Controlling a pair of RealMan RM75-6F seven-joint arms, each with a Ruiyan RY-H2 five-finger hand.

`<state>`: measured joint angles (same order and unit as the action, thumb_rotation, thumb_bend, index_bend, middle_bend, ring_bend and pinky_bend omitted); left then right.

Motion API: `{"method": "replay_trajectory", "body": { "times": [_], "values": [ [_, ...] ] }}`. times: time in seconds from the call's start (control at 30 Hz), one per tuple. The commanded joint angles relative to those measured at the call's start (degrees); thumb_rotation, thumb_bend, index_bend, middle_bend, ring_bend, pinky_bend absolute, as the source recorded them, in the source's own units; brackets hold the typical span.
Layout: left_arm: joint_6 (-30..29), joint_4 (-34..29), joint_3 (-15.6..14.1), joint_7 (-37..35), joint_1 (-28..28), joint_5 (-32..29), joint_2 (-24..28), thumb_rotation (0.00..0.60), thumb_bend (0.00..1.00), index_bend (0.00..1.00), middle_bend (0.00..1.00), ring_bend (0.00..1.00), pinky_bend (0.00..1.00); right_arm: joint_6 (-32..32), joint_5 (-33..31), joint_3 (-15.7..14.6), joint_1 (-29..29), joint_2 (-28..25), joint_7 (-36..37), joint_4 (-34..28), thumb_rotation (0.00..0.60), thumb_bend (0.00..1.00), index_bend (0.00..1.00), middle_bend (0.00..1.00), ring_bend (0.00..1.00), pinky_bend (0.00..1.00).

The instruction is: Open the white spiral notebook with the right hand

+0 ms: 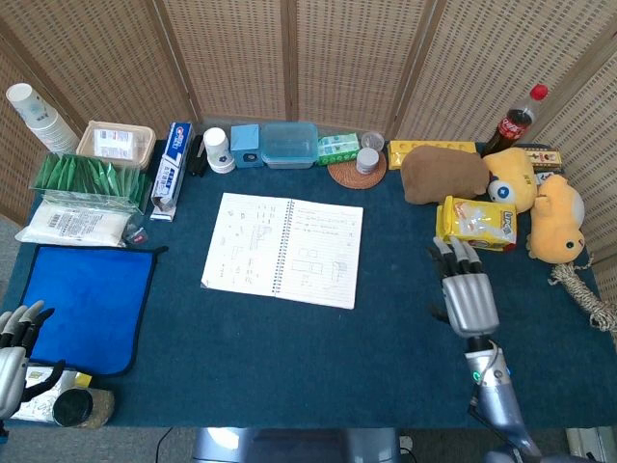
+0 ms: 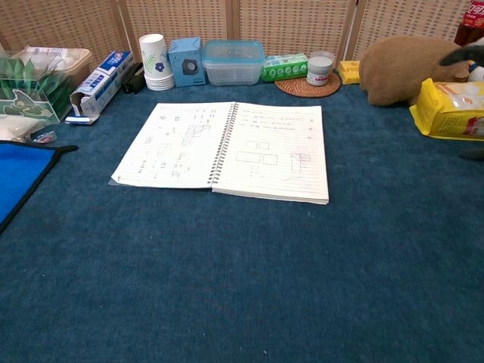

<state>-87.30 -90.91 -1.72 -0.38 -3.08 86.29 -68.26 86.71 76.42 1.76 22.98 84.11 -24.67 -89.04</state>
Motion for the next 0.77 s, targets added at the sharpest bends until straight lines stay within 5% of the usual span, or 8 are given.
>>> {"method": "replay_trajectory", "body": {
  "times": [0.03, 0.37, 0.77],
  "values": [
    [-0.2, 0.06, -0.19, 0.69, -0.53, -0.63, -0.23, 0.6, 0.3, 0.24, 0.09, 0.02, 0.0, 3.6, 1.44, -2.64, -4.56, -2.25, 1.83, 0.38, 0.6, 0.06, 0.16, 0.17, 0.06, 0.13],
    [-1.35, -0.74, -0.74, 3.68, -1.46, -0.28, -0.8, 0.6, 0.3, 0.24, 0.1, 0.03, 0.0, 7.99, 2.85, -4.04, -11.72, -4.34, 7.23, 1.99, 0.6, 0.06, 0.16, 0.18, 0.06, 0.13],
    [-2.15, -2.97, -1.07, 6.09, -1.94, 0.45, -0.96, 0.6, 0.3, 0.24, 0.11, 0.03, 0.0, 6.18, 1.6, -2.88, -15.07, -5.25, 11.83, 2.08, 0.6, 0.07, 0.17, 0.18, 0.04, 0.13]
  ]
}}
